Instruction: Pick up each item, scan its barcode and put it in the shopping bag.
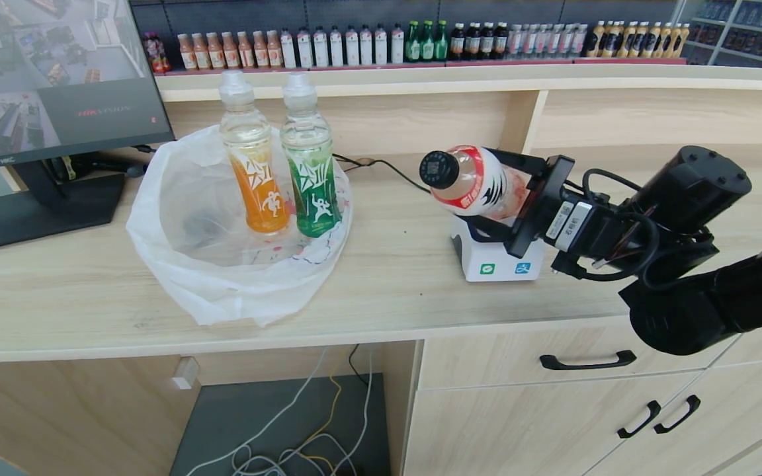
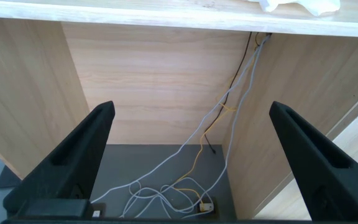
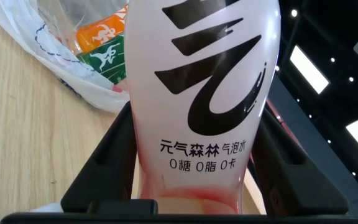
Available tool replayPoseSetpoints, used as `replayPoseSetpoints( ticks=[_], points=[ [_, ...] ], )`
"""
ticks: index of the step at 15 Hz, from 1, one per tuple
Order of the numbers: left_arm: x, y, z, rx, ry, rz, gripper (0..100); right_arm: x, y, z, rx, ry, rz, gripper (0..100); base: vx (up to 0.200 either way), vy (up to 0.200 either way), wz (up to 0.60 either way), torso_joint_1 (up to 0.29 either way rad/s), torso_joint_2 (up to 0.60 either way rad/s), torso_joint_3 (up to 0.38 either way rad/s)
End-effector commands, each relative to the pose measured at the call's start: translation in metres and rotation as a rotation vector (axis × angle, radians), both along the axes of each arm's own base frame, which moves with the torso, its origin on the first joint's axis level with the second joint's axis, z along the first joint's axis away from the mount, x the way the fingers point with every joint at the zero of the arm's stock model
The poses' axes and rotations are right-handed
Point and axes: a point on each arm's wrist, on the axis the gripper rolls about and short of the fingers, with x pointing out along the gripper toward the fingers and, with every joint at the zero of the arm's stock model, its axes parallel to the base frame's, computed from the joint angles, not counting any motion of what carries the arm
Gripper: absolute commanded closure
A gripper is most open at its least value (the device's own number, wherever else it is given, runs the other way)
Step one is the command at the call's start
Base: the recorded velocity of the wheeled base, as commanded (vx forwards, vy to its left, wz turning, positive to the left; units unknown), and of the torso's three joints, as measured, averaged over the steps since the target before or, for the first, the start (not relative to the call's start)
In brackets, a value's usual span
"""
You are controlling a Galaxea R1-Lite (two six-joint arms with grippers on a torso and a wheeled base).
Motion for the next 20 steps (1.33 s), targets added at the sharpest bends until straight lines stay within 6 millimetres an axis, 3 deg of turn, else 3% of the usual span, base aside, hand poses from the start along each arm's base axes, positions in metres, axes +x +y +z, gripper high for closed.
replayPoseSetpoints(
  ticks=[1,12,16,20],
  points=[
    [0.0,0.0,0.0,0.0,0.0,0.0,0,-0.001,0.0,0.002,0.0,-0.007,0.0,100,0.0,0.0,0.0,0.0,0.0,0.0],
    [0.0,0.0,0.0,0.0,0.0,0.0,0,-0.007,0.002,0.011,0.037,0.005,-0.022,100,0.0,0.0,0.0,0.0,0.0,0.0],
    [0.0,0.0,0.0,0.0,0.0,0.0,0,-0.009,-0.001,0.032,0.194,0.087,-0.104,100,0.0,0.0,0.0,0.0,0.0,0.0],
    [0.0,0.0,0.0,0.0,0.0,0.0,0,-0.02,0.016,0.042,0.346,0.224,-0.08,100,0.0,0.0,0.0,0.0,0.0,0.0]
  ],
)
